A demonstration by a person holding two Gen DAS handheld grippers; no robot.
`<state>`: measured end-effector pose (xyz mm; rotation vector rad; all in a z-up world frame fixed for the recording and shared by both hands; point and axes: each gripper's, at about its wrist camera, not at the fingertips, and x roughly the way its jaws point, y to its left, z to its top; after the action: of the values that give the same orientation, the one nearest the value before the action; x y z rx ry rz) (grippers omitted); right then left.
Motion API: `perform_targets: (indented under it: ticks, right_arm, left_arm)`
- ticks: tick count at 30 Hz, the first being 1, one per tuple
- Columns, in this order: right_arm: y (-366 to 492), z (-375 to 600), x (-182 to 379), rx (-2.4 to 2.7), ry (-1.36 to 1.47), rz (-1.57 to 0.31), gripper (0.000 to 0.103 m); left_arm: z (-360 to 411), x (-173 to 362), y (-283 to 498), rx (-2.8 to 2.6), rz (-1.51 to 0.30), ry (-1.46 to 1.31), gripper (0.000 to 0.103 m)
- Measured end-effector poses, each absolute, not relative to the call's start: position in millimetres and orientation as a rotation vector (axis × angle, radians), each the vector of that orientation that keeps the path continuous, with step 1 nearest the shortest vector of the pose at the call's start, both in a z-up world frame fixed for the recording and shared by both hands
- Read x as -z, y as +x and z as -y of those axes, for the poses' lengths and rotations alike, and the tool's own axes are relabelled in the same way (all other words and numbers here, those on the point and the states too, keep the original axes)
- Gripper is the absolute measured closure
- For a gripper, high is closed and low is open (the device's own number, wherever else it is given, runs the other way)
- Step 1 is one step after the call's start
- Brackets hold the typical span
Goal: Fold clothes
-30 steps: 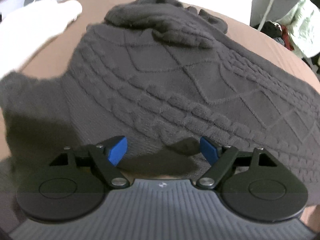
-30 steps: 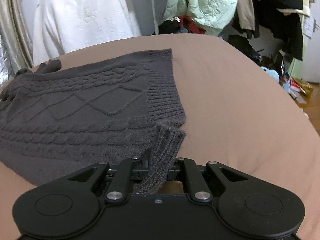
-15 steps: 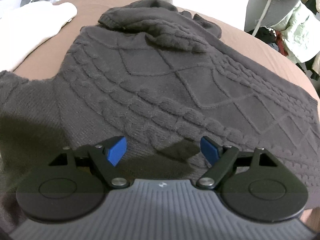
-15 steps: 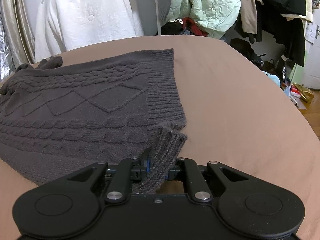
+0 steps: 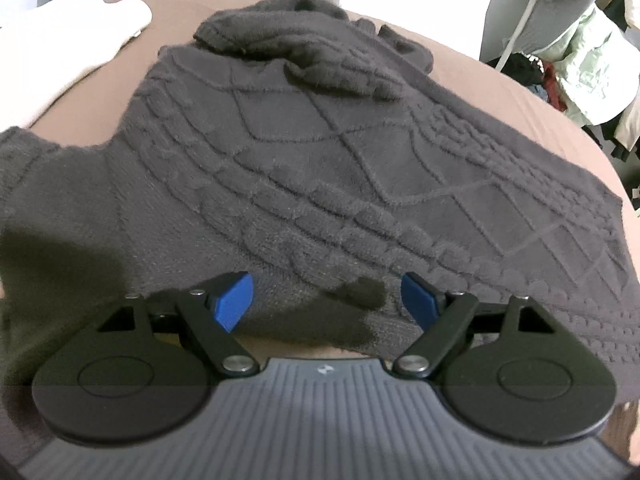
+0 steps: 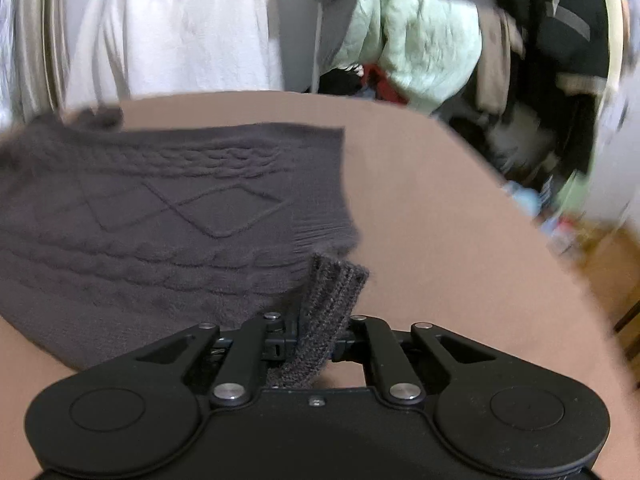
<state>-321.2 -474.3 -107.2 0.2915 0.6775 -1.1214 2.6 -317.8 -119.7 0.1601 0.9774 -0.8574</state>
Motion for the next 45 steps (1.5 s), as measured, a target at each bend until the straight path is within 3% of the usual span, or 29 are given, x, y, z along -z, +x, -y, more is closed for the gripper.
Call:
perform_targets:
  ticks: [5, 11, 28, 42, 44, 45]
  right_arm:
    - [-340, 474, 64, 1.236, 0.251, -0.713, 0.094]
    - [-356, 487, 131, 1.223, 0.51, -0.771, 0.094]
    - [-373, 493, 130, 1.144, 0.527, -0.661, 0.091]
    - [-377, 489, 135, 1.119, 0.499, -0.631, 0.089]
    - [-377, 488, 134, 1.132, 0.494, -0.639, 0.085]
    - [-376, 486, 130, 1.157, 0.483, -0.647, 0.073]
  left_arm:
    - [300, 111, 6, 0.887, -1.057, 0.118, 0.021]
    - [310, 120, 7, 0.895, -1.043, 0.154, 0.021]
    - [321, 127, 10, 0.858, -0.928, 0.158, 0.021]
    - [303, 127, 16, 0.729, -1.021, 0.162, 0.021]
    - [302, 125, 11, 0.708, -1.021, 0.173, 0.021]
    - [301, 124, 9, 0.689, -1.032, 0.176, 0.021]
